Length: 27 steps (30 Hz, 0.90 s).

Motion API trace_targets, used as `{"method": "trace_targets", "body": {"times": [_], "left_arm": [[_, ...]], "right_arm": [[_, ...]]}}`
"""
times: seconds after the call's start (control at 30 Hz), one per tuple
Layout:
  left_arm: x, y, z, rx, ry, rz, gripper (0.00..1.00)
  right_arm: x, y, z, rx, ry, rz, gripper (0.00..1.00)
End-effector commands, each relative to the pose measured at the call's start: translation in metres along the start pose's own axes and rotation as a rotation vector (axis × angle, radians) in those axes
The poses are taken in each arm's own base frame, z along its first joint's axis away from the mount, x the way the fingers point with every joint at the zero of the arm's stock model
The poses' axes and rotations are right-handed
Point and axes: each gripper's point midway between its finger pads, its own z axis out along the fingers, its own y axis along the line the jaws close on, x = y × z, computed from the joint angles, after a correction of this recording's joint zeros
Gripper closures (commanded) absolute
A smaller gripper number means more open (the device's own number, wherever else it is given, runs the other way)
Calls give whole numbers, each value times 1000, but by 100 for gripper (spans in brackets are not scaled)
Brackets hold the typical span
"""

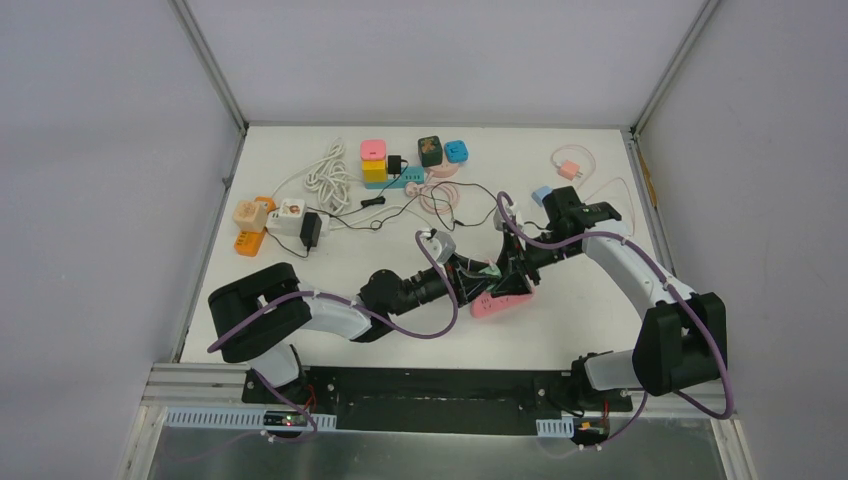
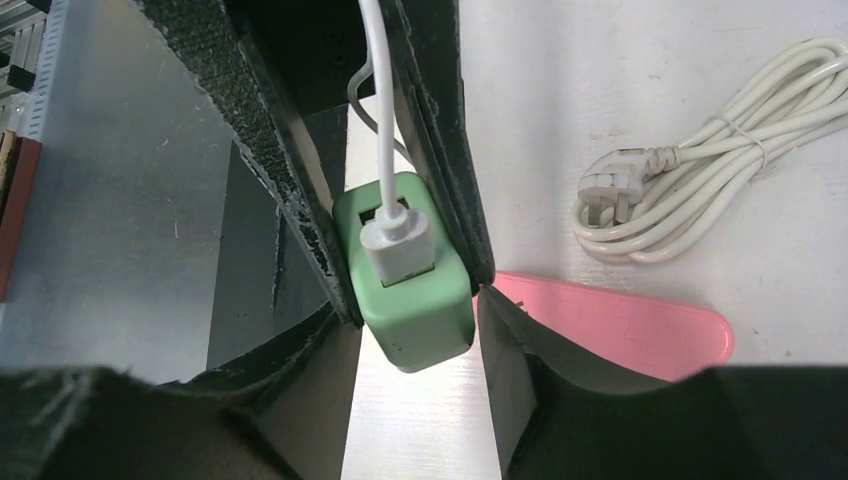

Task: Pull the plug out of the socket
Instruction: Place the plug at the center of the board.

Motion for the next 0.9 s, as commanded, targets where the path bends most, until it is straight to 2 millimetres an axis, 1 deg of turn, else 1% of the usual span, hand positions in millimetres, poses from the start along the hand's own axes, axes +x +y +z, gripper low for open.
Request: {"method": "trace_targets", "body": {"times": [0.0, 0.07, 0.23, 0.3, 0.4, 0.47, 0.5, 0.63, 0.67, 0.77, 0.83, 0.87], "left_arm": [[-32, -8, 5, 29, -107, 5, 100], [-33, -8, 4, 26, -109, 7, 100], [-35, -8, 2, 24, -114, 15, 100], [-35, -9, 1, 27, -112, 15, 100], [-34, -8, 1, 26, -111, 15, 100], [-35, -7, 1, 21, -113, 15, 100], [-36, -6, 1, 16, -116, 12, 95], [-37, -7, -1, 16, -117, 5, 76], [-36, -8, -1, 19, -115, 3, 69], [-34, -9, -1, 28, -107, -6, 42], [-32, -10, -2, 37, -100, -6, 25], [-31, -11, -3, 42, -97, -3, 21]], "right_arm": [[-10, 8, 0, -27, -35, -57, 52], [-10, 9, -1, -32, -36, -61, 54], [-12, 12, -1, -50, -44, -66, 54], [-13, 13, -1, -55, -48, -61, 64], [-13, 16, -2, -68, -41, -59, 85], [-14, 17, -3, -78, -37, -60, 97], [-14, 17, -3, -81, -35, -62, 100], [-14, 19, -4, -89, -33, -69, 100], [-14, 20, -4, -90, -33, -72, 100], [-13, 19, -4, -91, -24, -74, 100], [-11, 18, -5, -86, -8, -75, 100], [-10, 18, -6, -83, 3, -74, 100]]}}
